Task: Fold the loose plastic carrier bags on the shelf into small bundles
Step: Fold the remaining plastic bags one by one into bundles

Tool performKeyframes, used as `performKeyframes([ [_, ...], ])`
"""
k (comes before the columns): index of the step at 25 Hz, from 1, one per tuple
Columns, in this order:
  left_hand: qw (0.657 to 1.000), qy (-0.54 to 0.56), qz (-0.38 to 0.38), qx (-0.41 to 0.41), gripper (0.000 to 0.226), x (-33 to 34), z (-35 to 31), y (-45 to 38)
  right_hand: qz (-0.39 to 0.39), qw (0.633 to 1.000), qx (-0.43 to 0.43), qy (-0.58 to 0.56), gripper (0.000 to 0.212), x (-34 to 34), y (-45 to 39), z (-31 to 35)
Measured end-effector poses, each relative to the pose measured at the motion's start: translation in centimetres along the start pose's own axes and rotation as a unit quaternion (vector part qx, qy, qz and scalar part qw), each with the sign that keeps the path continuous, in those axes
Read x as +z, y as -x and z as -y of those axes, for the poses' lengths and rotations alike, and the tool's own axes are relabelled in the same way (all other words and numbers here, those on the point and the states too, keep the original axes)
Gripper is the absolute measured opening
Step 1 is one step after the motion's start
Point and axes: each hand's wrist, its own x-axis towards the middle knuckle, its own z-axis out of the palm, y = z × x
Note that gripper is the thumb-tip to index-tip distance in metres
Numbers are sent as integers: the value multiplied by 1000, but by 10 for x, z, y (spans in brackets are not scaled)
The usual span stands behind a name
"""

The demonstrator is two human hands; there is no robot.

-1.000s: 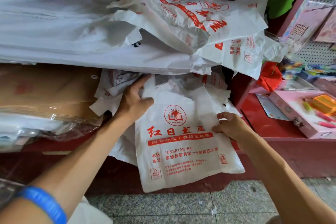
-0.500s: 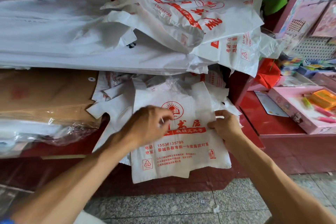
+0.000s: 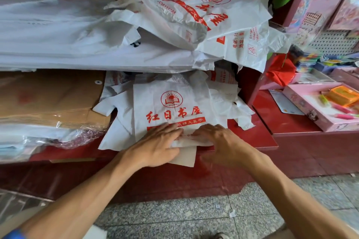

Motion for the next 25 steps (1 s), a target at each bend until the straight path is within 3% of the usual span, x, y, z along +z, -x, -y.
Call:
performKeyframes([
  [2, 997, 71, -38, 15, 54, -7, 1, 2, -32, 999, 25, -5, 53, -5, -1, -4],
  [4, 990, 123, -72, -25, 44, -11, 4, 5, -69, 997, 35, -19, 34, -8, 1, -8],
  [7, 987, 102, -98, -72, 22, -27, 14, 12, -106, 991, 53, -68, 12, -19, 2, -11],
  [12, 966, 198, -94, -135, 26, -49, 37, 25, -214, 940, 71, -257, 18, -47, 9, -10],
  [15, 937, 281, -101, -183, 11, -46, 51, 24, -101, 946, 110, -288, 11, -46, 6, -21],
  [17, 931, 275, -83, -223, 20, -40, 56, 23, -20, 957, 138, -254, 13, -37, 2, -29],
  [22, 908, 290, -108, -283, 31, -32, 67, 18, -91, 920, 170, -340, 28, -29, -4, -32],
  [25, 918, 248, -120, -285, 22, -31, 69, 18, -71, 946, 192, -253, 31, -24, -6, -33],
])
